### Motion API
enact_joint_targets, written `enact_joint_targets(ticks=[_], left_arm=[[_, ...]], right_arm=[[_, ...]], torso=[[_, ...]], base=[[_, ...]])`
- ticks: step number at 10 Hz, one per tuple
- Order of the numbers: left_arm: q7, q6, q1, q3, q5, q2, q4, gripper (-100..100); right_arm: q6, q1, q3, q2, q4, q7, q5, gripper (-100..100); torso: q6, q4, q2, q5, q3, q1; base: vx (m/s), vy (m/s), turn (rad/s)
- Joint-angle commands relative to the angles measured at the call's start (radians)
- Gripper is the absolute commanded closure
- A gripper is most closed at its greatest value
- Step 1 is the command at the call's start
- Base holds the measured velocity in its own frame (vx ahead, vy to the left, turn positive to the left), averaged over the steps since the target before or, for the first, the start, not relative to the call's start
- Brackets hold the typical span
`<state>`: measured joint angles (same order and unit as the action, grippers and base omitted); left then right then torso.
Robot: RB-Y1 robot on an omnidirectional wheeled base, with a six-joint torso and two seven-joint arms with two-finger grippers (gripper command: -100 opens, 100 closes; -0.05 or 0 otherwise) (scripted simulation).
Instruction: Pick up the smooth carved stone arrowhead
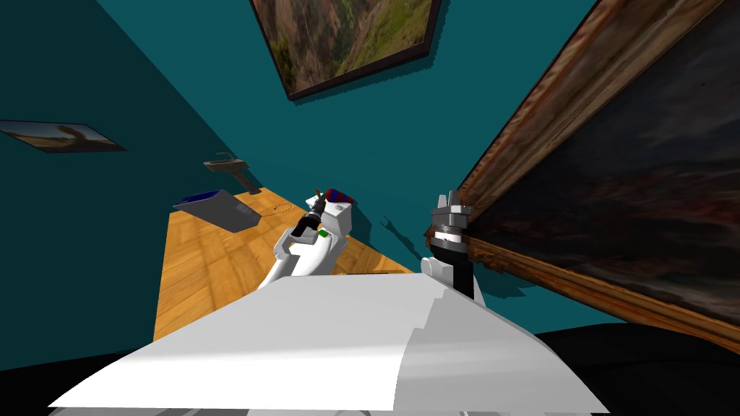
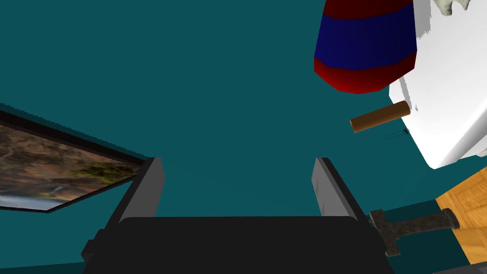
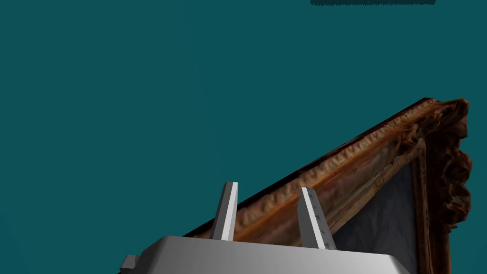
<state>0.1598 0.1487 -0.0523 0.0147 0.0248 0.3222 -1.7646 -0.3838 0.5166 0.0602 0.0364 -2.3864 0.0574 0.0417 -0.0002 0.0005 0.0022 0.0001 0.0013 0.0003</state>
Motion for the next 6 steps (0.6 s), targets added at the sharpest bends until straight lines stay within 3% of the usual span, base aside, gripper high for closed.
enact_joint_targets(ticks=[1,2,3,5,6], left_arm=[[0.01,0.05,-0.037,0.005,0.001,0.007,0.032,-100],[0.01,0.066,-0.037,0.005,0.001,0.007,0.032,-100],[0.027,0.097,-0.084,0.016,0.006,0.016,0.083,-100],[0.027,0.13,-0.093,0.016,0.006,0.016,0.09,-100],[0.045,0.168,-0.142,0.027,0.011,0.023,0.141,-100]], right_arm=[[0.0,0.0,0.0,0.0,0.0,0.0,0.0,0],[0.0,0.0,0.0,0.0,0.0,0.0,0.0,0],[0.0,0.0,0.0,0.0,0.0,0.0,0.0,0],[0.0,0.0,0.0,0.0,0.0,0.0,0.0,0],[0.0,0.0,0.0,0.0,0.0,0.0,0.0,0]], torso=[[0.0,0.0,0.0,0.0,0.0,0.0],[0.0,0.0,0.0,0.0,0.0,0.0],[0.0,0.0,-0.001,0.0,-0.001,0.0],[0.0,0.0,-0.001,0.0,0.0,0.0],[0.0,0.0,-0.001,0.0,-0.001,0.0]], base=[[-0.035,0.003,-0.03],[-0.014,0.004,-0.001],[-0.027,0.004,-0.049],[-0.019,0.0,-0.01],[-0.019,-0.003,-0.039]])
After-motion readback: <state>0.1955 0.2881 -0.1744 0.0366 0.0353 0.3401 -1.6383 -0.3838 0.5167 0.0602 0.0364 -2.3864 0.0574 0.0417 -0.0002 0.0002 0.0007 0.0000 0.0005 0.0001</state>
